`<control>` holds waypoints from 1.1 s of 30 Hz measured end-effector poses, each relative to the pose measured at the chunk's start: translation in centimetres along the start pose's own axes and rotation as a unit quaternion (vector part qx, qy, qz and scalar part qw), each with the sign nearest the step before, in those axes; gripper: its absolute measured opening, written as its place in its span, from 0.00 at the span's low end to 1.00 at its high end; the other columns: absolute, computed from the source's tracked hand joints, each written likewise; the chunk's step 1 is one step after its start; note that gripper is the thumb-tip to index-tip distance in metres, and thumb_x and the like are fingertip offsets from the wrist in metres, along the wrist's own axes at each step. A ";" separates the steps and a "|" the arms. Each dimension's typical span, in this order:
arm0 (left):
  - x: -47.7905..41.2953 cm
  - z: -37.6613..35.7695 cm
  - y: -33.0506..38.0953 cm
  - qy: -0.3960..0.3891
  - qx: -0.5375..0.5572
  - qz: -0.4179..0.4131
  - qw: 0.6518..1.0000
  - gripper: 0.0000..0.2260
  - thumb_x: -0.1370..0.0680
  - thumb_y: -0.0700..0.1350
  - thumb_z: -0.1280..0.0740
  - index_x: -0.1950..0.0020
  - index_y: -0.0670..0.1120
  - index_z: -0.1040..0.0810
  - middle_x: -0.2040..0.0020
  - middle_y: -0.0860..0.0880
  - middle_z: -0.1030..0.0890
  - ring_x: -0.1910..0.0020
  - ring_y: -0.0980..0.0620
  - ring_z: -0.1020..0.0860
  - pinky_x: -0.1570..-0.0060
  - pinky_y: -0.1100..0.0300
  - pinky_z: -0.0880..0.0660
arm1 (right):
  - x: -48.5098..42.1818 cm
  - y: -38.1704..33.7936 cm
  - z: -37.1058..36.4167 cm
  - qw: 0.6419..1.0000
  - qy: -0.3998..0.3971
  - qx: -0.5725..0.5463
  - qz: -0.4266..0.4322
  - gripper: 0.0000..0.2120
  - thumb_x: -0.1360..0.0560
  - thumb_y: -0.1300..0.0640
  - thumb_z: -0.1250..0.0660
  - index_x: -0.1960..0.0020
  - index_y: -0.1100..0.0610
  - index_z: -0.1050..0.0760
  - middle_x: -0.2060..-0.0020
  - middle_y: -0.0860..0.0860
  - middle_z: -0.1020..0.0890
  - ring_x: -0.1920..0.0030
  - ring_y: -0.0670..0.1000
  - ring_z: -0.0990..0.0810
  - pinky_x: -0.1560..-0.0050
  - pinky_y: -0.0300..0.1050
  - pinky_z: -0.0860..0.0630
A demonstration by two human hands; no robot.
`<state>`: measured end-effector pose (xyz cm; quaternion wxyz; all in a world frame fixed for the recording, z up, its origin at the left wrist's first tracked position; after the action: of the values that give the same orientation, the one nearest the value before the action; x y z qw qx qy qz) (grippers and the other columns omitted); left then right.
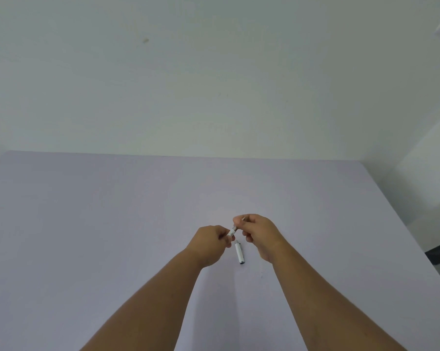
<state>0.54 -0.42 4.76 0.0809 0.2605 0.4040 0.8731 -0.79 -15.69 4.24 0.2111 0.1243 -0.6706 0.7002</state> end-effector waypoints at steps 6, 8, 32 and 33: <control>0.1 -0.2 -0.3 -0.004 -0.011 0.000 1.000 0.11 0.21 0.44 0.42 0.48 0.47 0.20 0.61 0.56 0.22 0.63 0.55 0.26 0.58 0.60 0.26 | 0.1 -0.2 -0.2 0.998 0.012 0.062 -0.017 0.10 0.28 0.50 0.29 0.58 0.56 0.22 0.63 0.48 0.21 0.62 0.47 0.27 0.59 0.41 0.30; 0.2 -0.2 -0.1 0.001 -0.005 -0.001 1.000 0.11 0.21 0.44 0.42 0.48 0.47 0.20 0.60 0.55 0.22 0.62 0.54 0.26 0.58 0.60 0.27 | 0.2 -0.2 -0.1 1.000 0.009 0.026 -0.003 0.06 0.28 0.53 0.29 0.56 0.56 0.21 0.62 0.48 0.21 0.61 0.47 0.27 0.57 0.42 0.29; -0.6 -1.4 -3.1 0.038 0.165 0.108 0.980 0.11 0.22 0.48 0.38 0.45 0.45 0.20 0.55 0.45 0.18 0.62 0.51 0.21 0.51 0.53 0.20 | -2.0 4.3 -1.7 0.933 0.094 0.346 -0.045 0.05 0.28 0.56 0.32 0.60 0.55 0.27 0.58 0.51 0.19 0.63 0.51 0.20 0.63 0.44 0.24; -0.6 -1.5 -3.2 0.038 0.163 0.107 0.980 0.11 0.22 0.48 0.37 0.45 0.45 0.20 0.53 0.44 0.17 0.61 0.51 0.21 0.49 0.52 0.20 | -2.1 4.9 -2.1 0.926 0.093 0.365 -0.043 0.06 0.28 0.55 0.30 0.57 0.56 0.27 0.55 0.53 0.19 0.57 0.53 0.19 0.58 0.45 0.23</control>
<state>0.10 0.48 1.34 -0.0714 0.2788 0.5133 0.8086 -0.93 -13.93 -1.19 0.2421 0.1557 -0.3405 0.8951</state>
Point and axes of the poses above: each hand's wrist, its own x-axis away from the middle knuckle, its own z-axis out of the back of the hand, y = z × x, the point moved 1 cm from there along -x, towards the middle knuckle
